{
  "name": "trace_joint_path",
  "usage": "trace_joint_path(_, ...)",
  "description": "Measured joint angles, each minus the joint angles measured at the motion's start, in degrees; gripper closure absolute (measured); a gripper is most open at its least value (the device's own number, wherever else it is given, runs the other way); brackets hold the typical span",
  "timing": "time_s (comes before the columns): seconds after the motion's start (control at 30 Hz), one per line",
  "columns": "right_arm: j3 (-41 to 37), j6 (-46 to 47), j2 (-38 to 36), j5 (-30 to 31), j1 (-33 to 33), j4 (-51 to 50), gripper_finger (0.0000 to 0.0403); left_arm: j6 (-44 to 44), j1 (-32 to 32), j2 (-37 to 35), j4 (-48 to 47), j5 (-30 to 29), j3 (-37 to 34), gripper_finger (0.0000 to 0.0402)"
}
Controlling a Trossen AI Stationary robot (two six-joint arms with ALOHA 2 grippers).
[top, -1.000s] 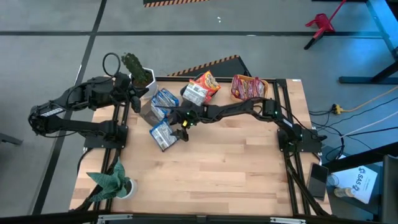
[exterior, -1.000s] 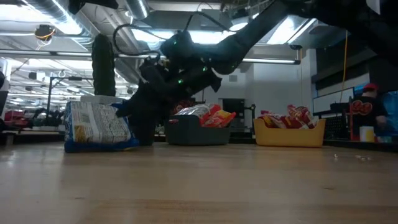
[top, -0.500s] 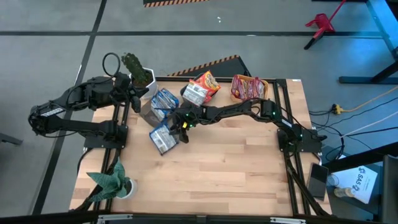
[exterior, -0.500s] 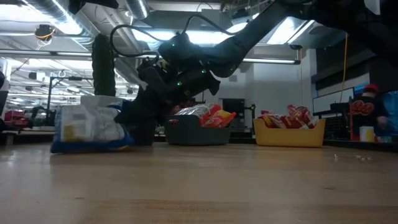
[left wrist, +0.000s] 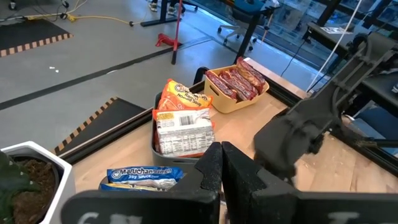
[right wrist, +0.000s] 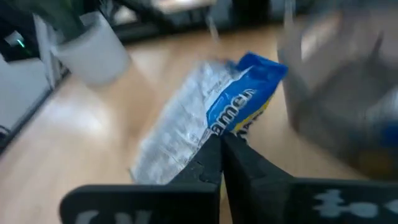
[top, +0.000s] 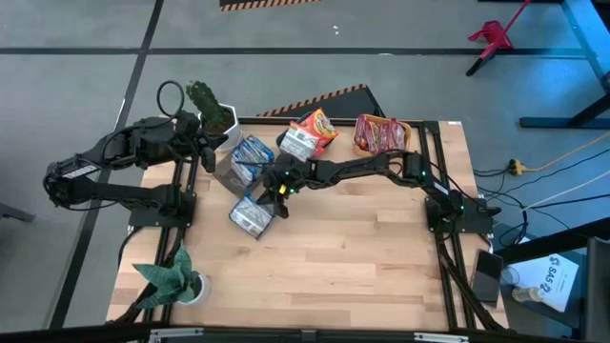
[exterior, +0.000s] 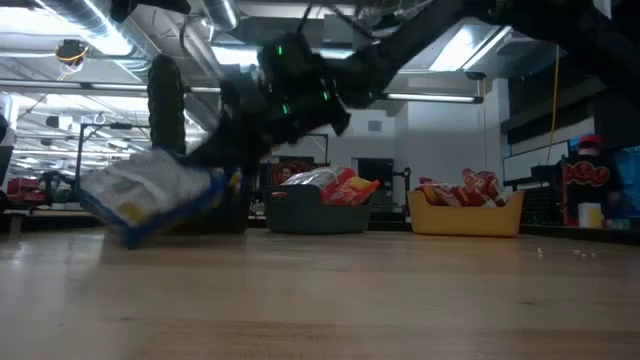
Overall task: Sort Maruchan noodles
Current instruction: Put the blue noodle pack into the black bin
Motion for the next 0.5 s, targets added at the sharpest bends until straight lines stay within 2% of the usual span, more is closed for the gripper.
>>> trace_joint_path(0.17,4.81,-0.08,-2.06,0.43,0.91,0.22,0.0403,0.28,0.02,-0.02,0.02,0.0,0.0,0.0401)
trace_joint_path(0.33,13.44,-0.98,-2.12,2.61,1.28,-2.96,0.0403,0.3,0.02,-0.02,0.02,0.01,0.0,0.0401)
trace_joint_path(0.43,17.22,-7.57,-2.26,4.71,1.23,-7.81,0.0402,0.31,0.02,-0.02,0.02,0.04,0.0,0.0401)
trace_joint_path(0.5,19.82,-12.77,-2.22,3.78,1.17,-13.62,0.0398,0.31,0.02,-0.02,0.02,0.04,0.0,0.0401)
